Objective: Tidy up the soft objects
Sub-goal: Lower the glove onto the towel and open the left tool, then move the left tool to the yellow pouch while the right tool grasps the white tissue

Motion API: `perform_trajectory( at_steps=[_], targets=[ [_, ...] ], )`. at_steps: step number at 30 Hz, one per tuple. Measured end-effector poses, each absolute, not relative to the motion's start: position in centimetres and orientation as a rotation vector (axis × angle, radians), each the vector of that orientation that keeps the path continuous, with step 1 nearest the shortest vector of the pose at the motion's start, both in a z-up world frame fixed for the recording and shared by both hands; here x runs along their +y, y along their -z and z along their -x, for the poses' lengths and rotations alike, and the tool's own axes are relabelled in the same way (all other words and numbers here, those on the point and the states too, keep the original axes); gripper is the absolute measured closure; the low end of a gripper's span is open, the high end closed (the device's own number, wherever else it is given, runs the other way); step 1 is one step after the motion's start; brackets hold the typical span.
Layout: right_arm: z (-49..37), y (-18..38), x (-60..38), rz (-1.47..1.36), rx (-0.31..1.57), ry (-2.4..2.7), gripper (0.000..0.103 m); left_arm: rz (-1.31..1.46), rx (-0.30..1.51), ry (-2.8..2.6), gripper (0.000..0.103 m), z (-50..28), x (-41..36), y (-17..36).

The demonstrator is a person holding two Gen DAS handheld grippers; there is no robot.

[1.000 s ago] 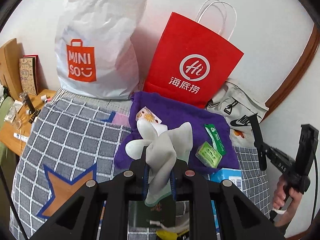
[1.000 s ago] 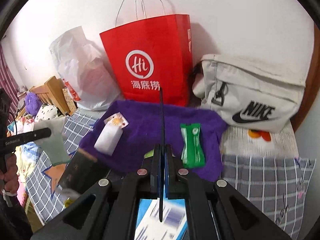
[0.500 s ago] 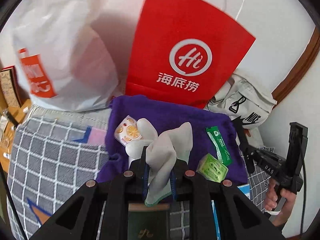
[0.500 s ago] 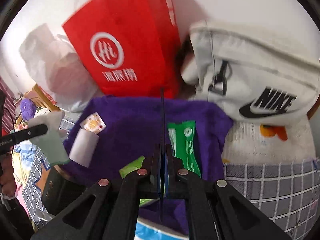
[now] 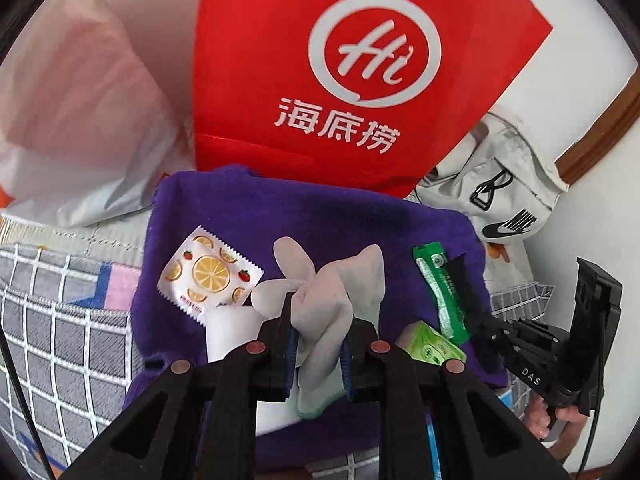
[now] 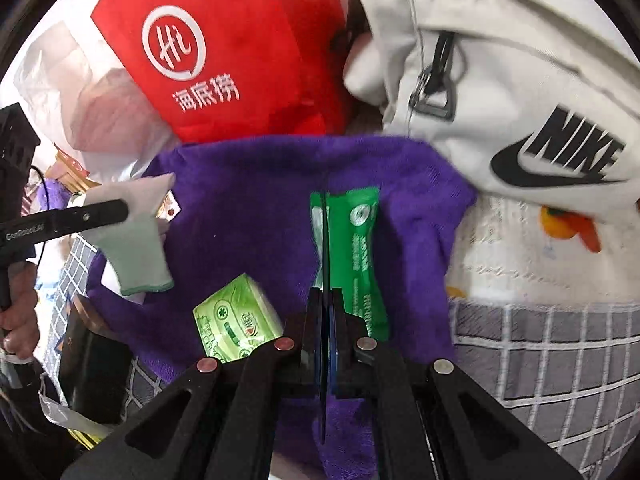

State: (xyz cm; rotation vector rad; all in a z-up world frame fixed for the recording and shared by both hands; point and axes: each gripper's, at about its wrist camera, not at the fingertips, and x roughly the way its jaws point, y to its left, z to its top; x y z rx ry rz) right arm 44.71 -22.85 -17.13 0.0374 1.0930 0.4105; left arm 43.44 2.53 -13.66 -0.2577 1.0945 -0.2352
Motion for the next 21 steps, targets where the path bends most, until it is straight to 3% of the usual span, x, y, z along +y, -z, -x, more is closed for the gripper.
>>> perform_trajectory(
  at_steps=[10, 12, 14, 17, 19, 21],
  targets=[
    [-44.5, 18.8, -21.5, -0.004, 1.135, -0.416, 0.1, 0.267, 1.123, 0.256, 0.084, -44.4, 2.0, 15.6],
    [-44.4, 18.8, -21.4, -0.002, 1.13, -0.414, 0.099, 0.269, 1.122, 0.261, 0.08, -44.4, 2.0, 15.6],
    [-44.3, 18.9, -21.3, 0.004, 1.132, -0.416, 0.099, 0.255, 1.122, 0.257, 0.068, -44.4, 2.0, 15.6],
    [-44.1, 18.6, -20.8, 0.02, 1.11, -0.416, 0.079, 0.213, 1.115, 0.255, 0.057, -44.0, 2.0, 15.0],
    [-43.8, 17.9, -20.9, 0.027, 1.082, -0.406, 0.049, 0.193, 1.104, 0.233, 0.051, -43.6, 2.0, 14.5],
    [-43.4, 17.1, -20.6, 0.027, 1.05, -0.406, 0.047, 0.195, 1.099, 0.228, 0.051, -43.2, 2.3, 13.8]
  ],
)
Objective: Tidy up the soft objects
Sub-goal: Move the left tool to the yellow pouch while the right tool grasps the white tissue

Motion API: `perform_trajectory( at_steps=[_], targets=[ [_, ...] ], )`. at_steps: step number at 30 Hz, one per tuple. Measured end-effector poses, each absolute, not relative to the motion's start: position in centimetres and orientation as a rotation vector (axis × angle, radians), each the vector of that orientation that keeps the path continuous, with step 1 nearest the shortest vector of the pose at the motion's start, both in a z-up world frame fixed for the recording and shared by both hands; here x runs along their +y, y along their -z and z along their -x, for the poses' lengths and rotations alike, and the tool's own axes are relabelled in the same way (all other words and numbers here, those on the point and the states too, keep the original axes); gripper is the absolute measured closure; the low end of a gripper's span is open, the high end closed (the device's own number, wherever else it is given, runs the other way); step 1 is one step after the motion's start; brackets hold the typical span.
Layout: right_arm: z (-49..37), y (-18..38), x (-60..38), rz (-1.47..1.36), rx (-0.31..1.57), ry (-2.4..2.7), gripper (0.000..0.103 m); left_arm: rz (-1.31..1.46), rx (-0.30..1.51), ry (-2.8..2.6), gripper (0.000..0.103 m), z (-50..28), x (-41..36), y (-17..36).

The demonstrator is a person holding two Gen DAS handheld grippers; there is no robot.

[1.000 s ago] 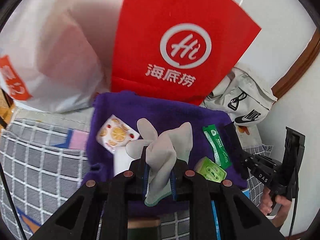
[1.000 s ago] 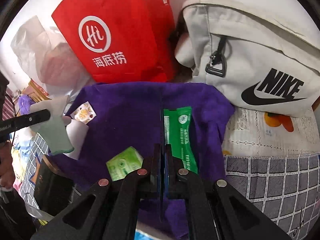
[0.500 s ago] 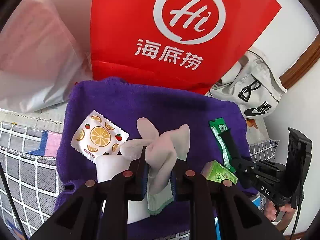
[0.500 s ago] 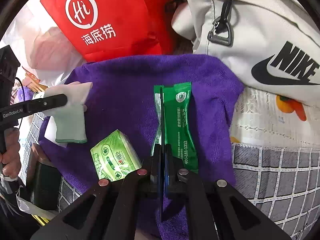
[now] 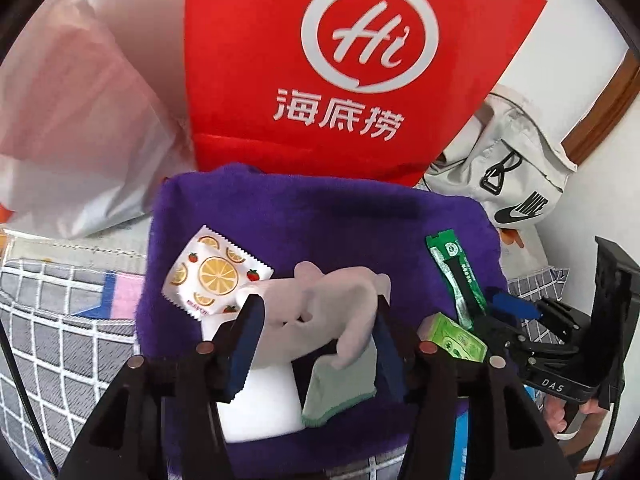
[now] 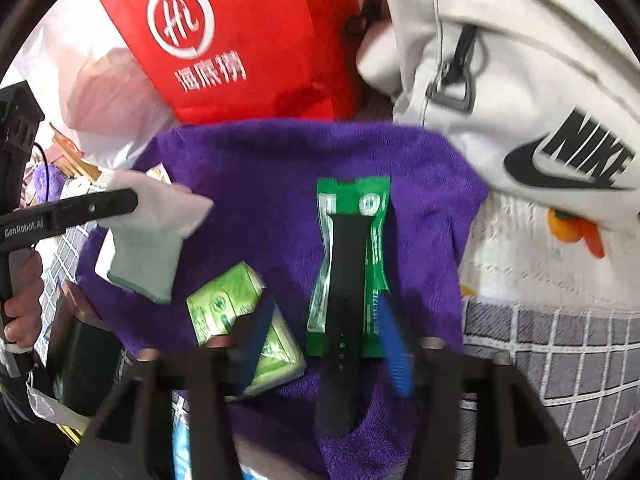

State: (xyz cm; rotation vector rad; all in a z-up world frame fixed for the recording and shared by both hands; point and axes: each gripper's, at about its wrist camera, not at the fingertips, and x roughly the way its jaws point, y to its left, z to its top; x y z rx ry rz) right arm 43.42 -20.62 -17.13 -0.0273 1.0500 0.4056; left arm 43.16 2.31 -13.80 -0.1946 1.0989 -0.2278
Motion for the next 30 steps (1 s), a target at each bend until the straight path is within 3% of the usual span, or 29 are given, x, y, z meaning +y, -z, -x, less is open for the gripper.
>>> perform_trajectory(
  at_steps=[14, 16, 30],
  targets=[
    [-33.4, 10.4, -20.5, -0.025, 0.898, -0.452, 0.046, 0.279, 1.046, 0.202, 0.05, -35.5, 6.6, 8.5],
    [-31.3, 10.1, -20.5, -0.052, 0.897, -0.466, 0.04, 0.3, 1.046, 0.203, 0.05, -34.0, 7.2, 8.1],
    [-19.6, 10.1, -19.4, -0.056, 0.935, -0.461, 0.038, 0.318, 0.999, 0.173, 0.046, -23.9, 8.8, 7.1]
  ],
)
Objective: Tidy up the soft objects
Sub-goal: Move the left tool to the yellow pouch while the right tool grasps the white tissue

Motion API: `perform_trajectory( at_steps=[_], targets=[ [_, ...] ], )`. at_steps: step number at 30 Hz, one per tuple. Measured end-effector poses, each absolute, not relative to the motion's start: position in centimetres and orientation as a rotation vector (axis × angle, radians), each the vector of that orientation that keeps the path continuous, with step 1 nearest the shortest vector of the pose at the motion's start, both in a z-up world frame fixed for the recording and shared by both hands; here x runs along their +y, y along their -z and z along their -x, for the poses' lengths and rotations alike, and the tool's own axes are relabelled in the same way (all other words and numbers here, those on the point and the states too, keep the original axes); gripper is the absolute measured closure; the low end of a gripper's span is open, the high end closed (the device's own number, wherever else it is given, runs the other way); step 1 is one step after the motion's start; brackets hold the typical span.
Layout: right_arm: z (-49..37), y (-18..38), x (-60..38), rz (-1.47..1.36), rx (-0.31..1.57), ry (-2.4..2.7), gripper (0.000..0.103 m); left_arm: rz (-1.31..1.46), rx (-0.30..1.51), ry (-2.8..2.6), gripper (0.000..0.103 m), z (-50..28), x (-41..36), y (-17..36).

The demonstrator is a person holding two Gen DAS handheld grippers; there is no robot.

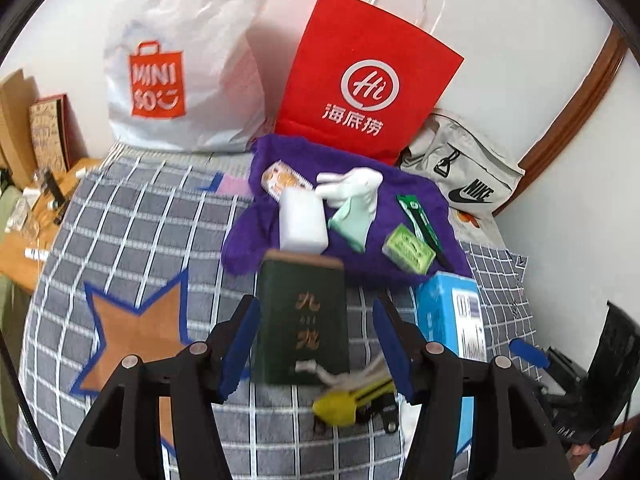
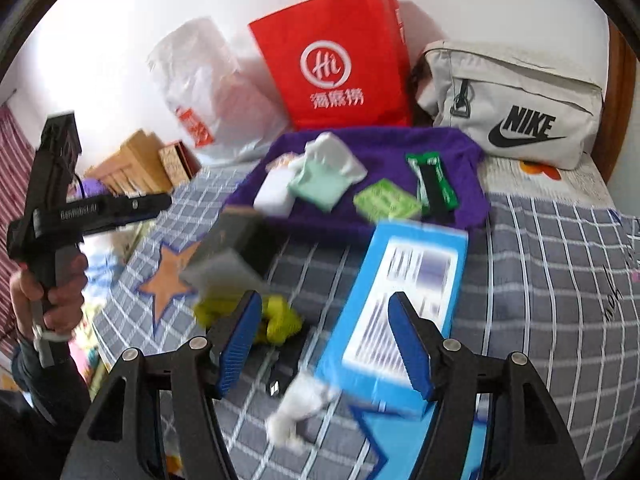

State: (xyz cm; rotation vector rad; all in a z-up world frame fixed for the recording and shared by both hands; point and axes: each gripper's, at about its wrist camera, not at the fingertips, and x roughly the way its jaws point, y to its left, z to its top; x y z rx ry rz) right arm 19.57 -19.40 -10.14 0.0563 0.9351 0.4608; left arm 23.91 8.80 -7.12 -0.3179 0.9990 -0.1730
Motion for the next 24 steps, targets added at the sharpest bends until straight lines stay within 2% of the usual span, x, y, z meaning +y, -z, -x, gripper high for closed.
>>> perform_trajectory(
  at_steps=[8, 11, 21, 24],
  targets=[
    [-15.6, 13.1, -18.4, -0.083, 0.989, -0.452, 0.039, 0.353, 1.025, 0.219, 0.046, -21.3, 8.9, 9.1],
    [-14.9, 14.5, -17.8, -0.077, 1.014, -0.446, 0.045, 0.337, 1.028, 0.231, 0.046, -20.5, 8.6, 9.7],
    [-14.2, 19.7, -14.7, 0.019, 1.104, -0.423, 0.052, 0.27, 1.048, 0.24, 0.046, -19.0, 8.3, 11.8],
    [-14.1, 20.6, -14.2, 0.066, 1.092, -0.391, 0.056, 0.272, 1.056, 0.261, 0.046, -18.7, 7.9, 12.6]
  ],
)
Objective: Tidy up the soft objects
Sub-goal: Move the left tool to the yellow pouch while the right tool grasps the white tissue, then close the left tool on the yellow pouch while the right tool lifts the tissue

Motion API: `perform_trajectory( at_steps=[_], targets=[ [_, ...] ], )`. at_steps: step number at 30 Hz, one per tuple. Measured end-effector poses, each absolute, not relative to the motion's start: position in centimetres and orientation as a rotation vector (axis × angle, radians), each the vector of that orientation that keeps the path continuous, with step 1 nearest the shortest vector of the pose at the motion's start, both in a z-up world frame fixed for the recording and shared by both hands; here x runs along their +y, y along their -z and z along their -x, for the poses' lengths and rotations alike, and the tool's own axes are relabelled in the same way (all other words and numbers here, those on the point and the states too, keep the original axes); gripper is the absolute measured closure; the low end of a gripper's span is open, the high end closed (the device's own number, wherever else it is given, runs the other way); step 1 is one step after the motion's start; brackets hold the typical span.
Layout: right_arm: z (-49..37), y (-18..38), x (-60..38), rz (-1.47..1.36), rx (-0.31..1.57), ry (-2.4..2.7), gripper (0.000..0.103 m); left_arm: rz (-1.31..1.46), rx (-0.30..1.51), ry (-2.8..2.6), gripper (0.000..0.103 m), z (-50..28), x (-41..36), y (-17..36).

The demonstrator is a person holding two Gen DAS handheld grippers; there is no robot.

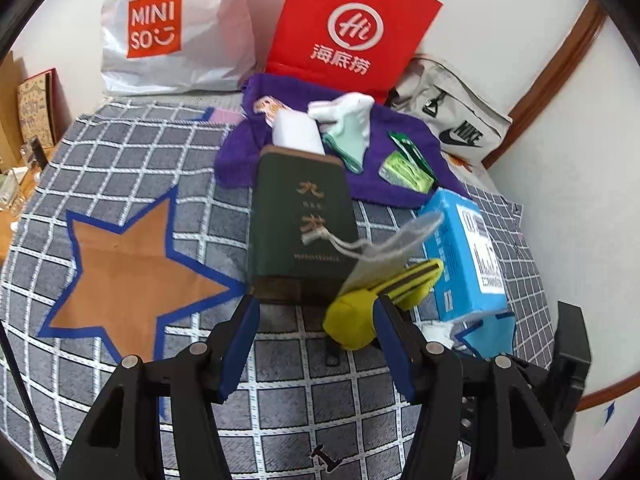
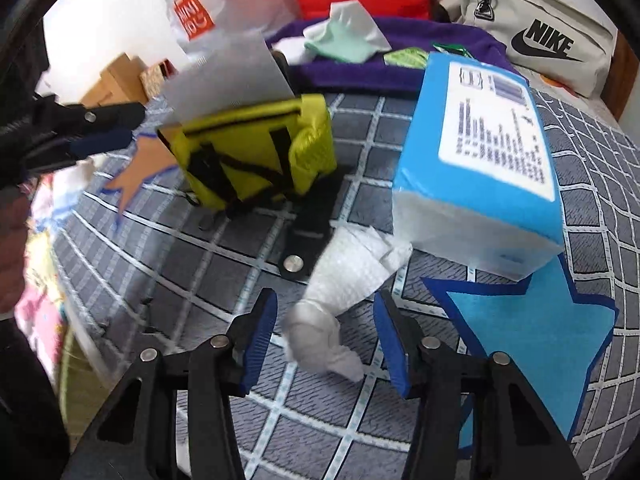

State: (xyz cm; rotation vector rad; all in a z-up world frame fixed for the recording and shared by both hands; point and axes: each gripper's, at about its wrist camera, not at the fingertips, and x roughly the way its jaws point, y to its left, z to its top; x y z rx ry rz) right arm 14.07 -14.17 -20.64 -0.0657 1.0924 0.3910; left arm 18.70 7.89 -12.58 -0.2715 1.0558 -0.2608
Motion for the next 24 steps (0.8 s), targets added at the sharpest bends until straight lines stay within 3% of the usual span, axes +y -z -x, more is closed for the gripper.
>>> perform_trajectory(
  at_steps=[2, 5, 19, 22, 24],
  targets=[
    [-13.7, 20.5, -13.9, 0.108, 1.066, -0.381, 0.06, 0.267, 1.06, 0.275, 0.046, -18.5, 7.4, 13.1],
    [-13.1, 20.7, -14.1, 0.167, 1.039, -0.351, 0.08, 0.252, 1.071, 0.304, 0.046, -18.4, 6.3, 14.0],
    [-11.4, 19.6, -19.1, 0.129, 1.002, -0.312, 0.083, 0.188, 1.1, 0.268, 0.047, -19.4, 2.0, 16.6],
    [-11.9, 20.0, -20.4, 0.092, 1.009, -0.292, 0.083, 0.158, 1.1, 0.244, 0.067, -19.6, 1.8, 16.8],
    [-12.0, 20.2, -20.8, 0.081, 1.009, -0.288, 0.083, 0.167, 1.099, 0.25, 0.072, -19.6, 2.2, 16.8]
  ],
)
